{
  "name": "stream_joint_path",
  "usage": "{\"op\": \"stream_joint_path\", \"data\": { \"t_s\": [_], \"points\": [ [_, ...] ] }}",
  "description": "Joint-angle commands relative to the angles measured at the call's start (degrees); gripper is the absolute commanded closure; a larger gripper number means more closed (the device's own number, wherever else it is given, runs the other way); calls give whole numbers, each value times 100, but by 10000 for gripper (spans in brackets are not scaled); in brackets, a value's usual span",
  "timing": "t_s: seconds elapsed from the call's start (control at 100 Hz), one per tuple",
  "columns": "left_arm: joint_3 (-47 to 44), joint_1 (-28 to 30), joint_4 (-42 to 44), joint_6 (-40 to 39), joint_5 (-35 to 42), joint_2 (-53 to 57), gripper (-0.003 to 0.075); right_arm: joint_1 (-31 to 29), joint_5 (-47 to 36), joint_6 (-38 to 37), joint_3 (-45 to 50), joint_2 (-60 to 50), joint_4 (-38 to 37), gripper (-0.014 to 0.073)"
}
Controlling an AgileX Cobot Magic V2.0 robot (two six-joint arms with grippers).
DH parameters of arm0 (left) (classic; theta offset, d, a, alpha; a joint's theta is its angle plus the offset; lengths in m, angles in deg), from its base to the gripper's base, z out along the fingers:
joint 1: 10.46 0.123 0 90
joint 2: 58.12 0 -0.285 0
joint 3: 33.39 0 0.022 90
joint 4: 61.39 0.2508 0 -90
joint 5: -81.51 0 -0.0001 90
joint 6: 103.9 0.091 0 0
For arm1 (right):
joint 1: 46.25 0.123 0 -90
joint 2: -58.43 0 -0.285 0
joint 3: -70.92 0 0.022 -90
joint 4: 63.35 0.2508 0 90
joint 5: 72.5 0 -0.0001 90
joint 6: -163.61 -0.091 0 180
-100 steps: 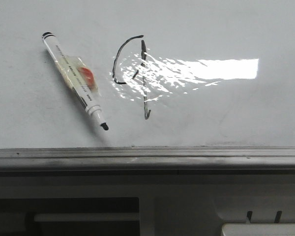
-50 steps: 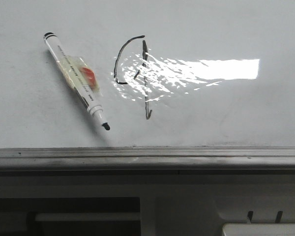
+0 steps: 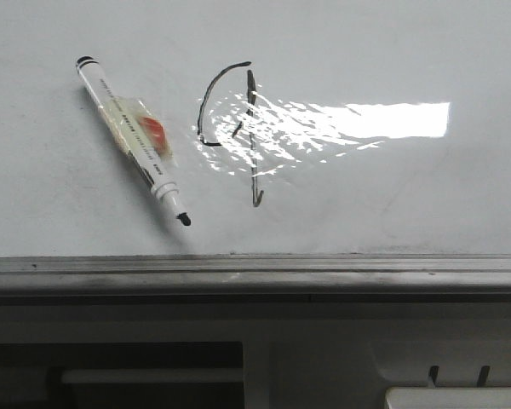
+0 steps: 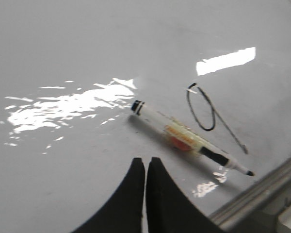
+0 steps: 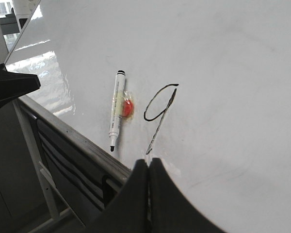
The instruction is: Write number 9 on whiteboard
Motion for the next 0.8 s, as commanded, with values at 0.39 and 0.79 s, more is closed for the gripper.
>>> {"op": "stream_joint_path", "data": {
  "t_s": [0.39, 0.79],
  "points": [
    [-237, 1996, 257, -371, -1534, 1953, 740, 0, -443, 62, -156, 44, -48, 663],
    [-237, 2914, -258, -371, -3386, 2532, 740, 0, -432, 62, -156, 55, -48, 663]
  ]
}}
